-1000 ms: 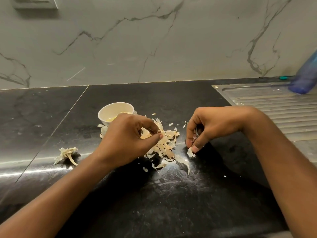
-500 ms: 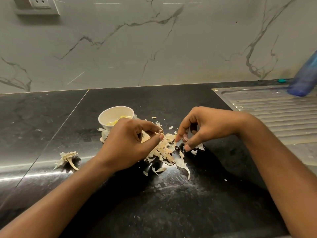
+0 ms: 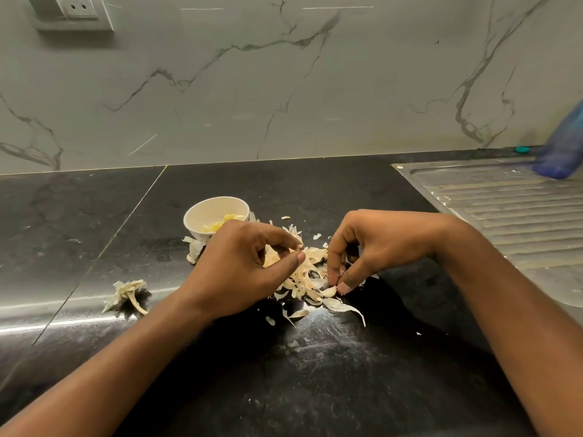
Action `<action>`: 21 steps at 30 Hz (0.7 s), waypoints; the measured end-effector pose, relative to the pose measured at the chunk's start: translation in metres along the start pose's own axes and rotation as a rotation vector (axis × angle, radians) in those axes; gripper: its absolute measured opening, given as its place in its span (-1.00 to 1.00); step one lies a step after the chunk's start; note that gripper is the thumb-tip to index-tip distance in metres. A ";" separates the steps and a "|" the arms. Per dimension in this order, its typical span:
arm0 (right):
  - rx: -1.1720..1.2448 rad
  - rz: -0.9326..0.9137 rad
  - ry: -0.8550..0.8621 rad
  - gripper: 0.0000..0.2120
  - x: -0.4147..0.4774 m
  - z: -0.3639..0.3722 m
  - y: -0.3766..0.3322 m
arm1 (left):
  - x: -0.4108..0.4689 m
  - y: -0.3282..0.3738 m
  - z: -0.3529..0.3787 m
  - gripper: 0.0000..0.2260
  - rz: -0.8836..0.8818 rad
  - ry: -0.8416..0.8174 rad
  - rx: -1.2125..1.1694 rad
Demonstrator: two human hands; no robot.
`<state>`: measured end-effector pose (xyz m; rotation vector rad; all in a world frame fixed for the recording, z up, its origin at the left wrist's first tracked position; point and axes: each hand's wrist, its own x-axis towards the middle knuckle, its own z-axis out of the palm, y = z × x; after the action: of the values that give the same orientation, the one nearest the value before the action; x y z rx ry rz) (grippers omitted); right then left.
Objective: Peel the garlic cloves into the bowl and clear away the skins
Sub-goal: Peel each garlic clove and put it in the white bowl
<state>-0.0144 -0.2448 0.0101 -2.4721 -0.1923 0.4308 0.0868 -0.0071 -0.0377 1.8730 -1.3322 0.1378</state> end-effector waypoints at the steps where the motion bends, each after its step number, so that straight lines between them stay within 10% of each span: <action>1: 0.006 -0.009 0.003 -0.87 0.000 -0.001 0.000 | 0.000 -0.001 0.000 -0.93 0.002 -0.007 -0.012; 21: 0.176 -0.176 0.231 -0.87 0.004 0.001 -0.002 | 0.001 -0.004 -0.001 -0.84 0.109 0.015 -0.076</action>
<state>-0.0115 -0.2412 0.0096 -2.2863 -0.2618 0.0823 0.0912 -0.0067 -0.0382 1.7335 -1.4110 0.1548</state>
